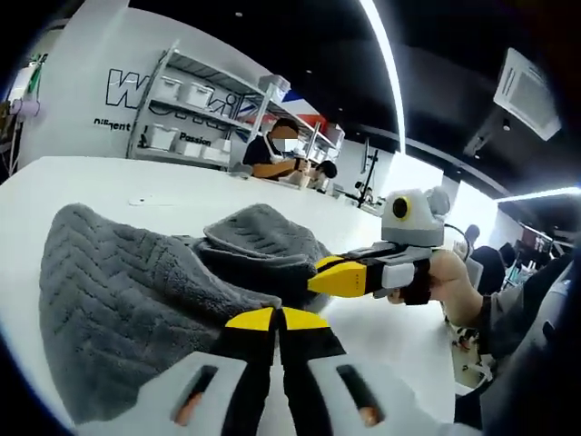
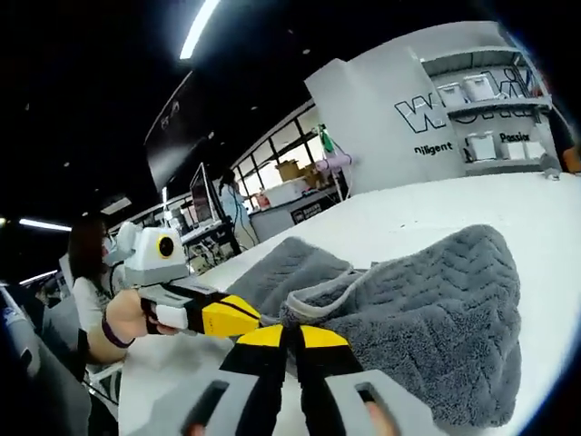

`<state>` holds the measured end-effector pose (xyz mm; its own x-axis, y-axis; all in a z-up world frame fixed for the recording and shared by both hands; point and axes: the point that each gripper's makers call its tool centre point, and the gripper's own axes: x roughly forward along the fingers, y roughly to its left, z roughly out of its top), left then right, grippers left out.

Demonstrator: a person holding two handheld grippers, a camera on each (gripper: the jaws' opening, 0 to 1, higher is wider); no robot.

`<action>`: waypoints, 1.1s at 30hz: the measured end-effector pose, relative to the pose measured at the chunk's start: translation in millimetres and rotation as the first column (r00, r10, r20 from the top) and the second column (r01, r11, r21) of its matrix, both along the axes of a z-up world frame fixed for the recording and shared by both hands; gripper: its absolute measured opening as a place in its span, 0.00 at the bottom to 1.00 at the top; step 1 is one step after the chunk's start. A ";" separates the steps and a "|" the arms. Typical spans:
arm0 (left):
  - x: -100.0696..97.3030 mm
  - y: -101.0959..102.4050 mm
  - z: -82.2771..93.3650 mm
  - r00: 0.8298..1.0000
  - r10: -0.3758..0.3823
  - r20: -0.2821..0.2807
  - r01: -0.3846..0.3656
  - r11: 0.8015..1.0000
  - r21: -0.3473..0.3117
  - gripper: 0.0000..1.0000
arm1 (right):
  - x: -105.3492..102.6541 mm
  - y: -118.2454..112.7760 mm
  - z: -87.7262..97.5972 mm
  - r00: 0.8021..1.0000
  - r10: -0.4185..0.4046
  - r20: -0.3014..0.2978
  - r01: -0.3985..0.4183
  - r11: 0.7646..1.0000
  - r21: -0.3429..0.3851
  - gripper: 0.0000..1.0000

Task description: Fold the towel on the table until its edges align and the towel forms a compact rectangular stack.

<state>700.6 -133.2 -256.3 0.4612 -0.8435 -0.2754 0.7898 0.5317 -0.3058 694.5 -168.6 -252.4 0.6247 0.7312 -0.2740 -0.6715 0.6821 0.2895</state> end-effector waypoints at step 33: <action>-4.9 68.9 32.3 0.985 0.153 0.086 -0.150 0.988 -0.031 0.23 | -21.5 -64.8 31.8 0.985 -0.155 0.080 0.155 0.988 0.002 0.26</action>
<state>695.7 -64.3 -224.0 0.6057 -0.7679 -0.2084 0.7250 0.6405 -0.2532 673.1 -233.4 -220.6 0.7505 0.6226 -0.2216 -0.5781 0.7810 0.2363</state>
